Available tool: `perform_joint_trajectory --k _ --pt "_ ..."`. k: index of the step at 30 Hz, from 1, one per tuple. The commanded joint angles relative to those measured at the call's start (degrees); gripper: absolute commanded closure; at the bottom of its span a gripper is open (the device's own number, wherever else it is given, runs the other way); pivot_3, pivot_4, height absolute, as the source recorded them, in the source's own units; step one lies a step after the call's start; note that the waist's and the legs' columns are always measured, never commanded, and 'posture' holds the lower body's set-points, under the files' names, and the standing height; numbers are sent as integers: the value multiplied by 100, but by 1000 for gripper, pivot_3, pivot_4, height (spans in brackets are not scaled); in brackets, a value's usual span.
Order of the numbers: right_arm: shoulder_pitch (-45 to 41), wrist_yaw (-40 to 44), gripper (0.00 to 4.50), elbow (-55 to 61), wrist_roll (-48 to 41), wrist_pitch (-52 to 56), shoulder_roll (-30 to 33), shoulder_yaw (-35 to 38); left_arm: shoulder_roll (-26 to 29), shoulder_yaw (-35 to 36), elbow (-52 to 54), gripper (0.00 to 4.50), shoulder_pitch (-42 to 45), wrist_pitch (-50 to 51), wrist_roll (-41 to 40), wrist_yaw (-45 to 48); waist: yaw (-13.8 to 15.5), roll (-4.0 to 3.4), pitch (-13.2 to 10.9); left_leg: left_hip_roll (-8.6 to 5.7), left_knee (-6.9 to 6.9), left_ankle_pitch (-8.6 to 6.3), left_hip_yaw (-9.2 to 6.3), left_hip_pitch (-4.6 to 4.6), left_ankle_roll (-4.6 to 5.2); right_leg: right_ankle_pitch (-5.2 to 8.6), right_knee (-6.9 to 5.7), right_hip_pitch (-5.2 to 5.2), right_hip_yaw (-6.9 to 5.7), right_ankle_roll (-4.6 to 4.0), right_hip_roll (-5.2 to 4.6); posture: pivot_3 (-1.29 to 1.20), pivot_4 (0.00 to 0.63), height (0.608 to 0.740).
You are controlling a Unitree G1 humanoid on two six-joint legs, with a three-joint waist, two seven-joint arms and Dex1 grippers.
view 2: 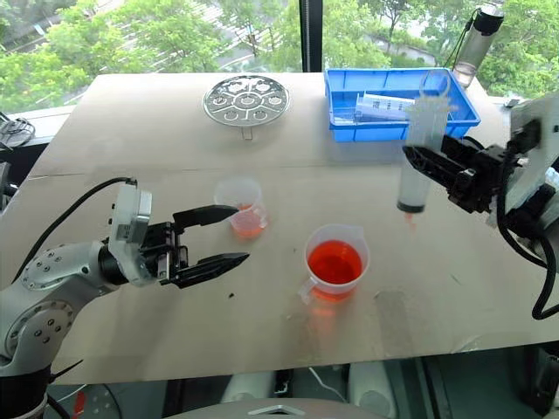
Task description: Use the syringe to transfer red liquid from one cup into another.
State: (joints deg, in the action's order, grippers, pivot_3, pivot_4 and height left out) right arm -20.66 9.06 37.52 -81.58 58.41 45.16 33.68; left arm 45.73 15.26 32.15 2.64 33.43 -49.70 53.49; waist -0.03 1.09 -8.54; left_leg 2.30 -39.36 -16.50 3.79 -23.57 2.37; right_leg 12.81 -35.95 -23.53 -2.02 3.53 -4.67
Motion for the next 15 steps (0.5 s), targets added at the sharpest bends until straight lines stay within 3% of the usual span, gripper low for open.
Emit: perform_joint_trajectory --k 1,9,15 --pt "25 305 2989 444 -3 -850 -220 129 2 7 -108 0 280 72 -168 -10 16 2 1 0 0 0 0 1 0 0 0 2 0 0 0 0 150 740" --pt "442 314 3006 1249 439 -1997 -1022 -697 -12 80 -475 0 1129 708 -820 -328 76 2 1 -3 0 14 2 -9 -24 0 2 -6 2 0 -2 0 150 740" --pt "725 485 3006 1505 574 -2491 -1133 -1135 54 117 -759 0 1680 1100 -1126 -489 62 2 0 -5 -1 14 -1 -8 -25 0 0 -5 0 0 -2 0 150 740"
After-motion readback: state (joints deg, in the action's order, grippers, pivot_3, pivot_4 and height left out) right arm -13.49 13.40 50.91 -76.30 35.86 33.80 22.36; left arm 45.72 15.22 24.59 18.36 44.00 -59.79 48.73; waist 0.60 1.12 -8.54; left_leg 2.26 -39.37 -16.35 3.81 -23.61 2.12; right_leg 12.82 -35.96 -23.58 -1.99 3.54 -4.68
